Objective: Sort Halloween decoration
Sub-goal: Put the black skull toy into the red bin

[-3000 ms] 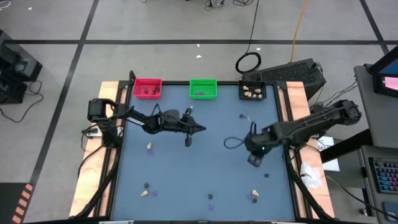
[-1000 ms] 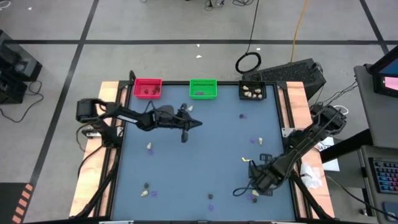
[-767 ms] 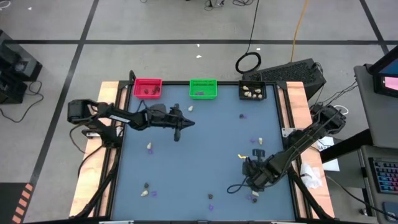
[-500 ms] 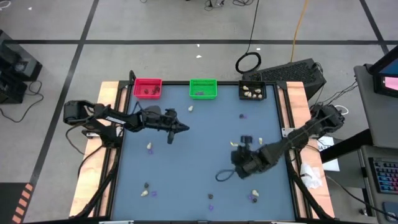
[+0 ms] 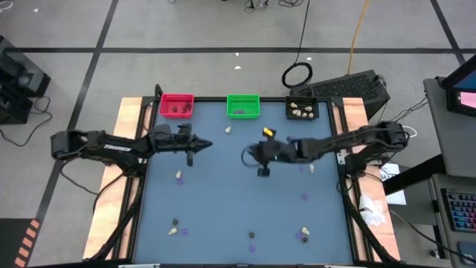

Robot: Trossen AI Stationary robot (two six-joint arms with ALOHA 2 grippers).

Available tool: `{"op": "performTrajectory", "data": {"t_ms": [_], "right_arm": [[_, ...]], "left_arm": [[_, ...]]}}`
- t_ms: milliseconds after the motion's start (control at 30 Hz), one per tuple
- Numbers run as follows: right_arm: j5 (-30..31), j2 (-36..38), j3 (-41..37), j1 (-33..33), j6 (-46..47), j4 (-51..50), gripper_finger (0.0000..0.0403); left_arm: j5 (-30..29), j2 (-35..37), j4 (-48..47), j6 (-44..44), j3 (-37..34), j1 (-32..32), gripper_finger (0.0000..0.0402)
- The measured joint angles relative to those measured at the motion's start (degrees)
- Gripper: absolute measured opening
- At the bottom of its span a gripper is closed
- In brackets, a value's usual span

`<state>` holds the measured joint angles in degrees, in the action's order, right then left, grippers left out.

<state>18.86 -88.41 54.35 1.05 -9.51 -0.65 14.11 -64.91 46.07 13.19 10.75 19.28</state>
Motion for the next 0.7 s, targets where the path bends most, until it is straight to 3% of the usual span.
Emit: {"op": "performTrajectory", "data": {"t_ms": [200,433,533,700], "right_arm": [[-4.2,-5.5,4.4,-6.5,-4.6,7.4,0.005],[-5.7,-15.9,15.8,-8.7,-15.0,7.2,0.005],[-5.7,-18.9,20.1,-8.9,-20.5,7.0,0.005],[-5.7,-21.0,24.0,-8.5,-26.0,7.2,0.005]], "left_arm": [[-1.6,5.7,-1.8,0.3,-1.2,3.6,0.0],[2.6,5.7,-6.0,7.6,-1.2,7.2,0.0003],[3.5,5.7,-6.1,10.2,-1.2,7.5,0.0023],[5.1,5.7,-5.9,13.5,-0.3,7.5,0.0092]]}}
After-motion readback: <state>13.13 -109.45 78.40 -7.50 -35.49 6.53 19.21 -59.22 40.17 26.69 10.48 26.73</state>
